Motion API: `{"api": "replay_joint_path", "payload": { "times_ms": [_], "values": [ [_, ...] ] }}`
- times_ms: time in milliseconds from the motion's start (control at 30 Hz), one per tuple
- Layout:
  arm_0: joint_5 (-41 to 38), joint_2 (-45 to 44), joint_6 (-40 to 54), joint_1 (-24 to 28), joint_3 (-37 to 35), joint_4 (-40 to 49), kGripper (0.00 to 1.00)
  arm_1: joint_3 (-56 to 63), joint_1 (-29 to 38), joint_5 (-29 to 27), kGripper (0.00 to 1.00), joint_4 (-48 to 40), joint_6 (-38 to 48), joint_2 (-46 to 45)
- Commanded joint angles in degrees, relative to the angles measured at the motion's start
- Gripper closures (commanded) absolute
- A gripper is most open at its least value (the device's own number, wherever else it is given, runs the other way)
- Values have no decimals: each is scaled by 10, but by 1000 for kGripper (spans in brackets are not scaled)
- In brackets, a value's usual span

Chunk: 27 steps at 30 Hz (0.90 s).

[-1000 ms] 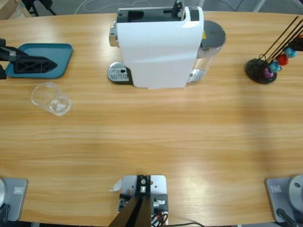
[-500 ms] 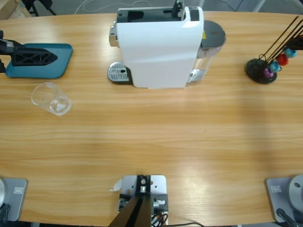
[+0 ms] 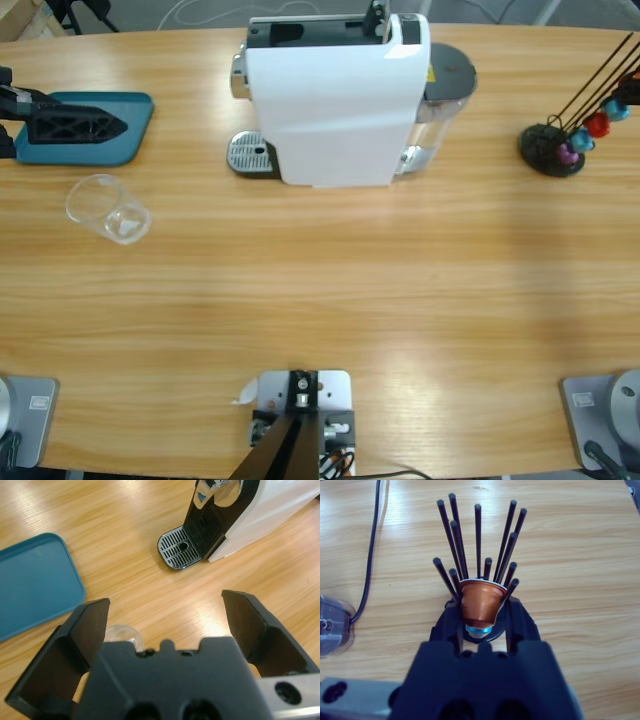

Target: Pour coffee

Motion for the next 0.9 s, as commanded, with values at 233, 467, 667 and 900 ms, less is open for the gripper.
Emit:
{"api": "replay_joint_path", "payload": {
  "times_ms": [233,467,667,900],
  "values": [
    [-23,24,-11,0,8,-4,0,8,-7,-11,911,23,5,-16],
    [-33,21,-18,-1,20,-4,0,-4,-7,-9,916,33,4,-18],
    [-34,22,-21,-4,25,-5,0,-49,-5,-19,1000,59,-2,-21],
    [-35,20,-27,-7,39,-8,0,-104,10,-29,1000,109,-1,-44]
  ]
}}
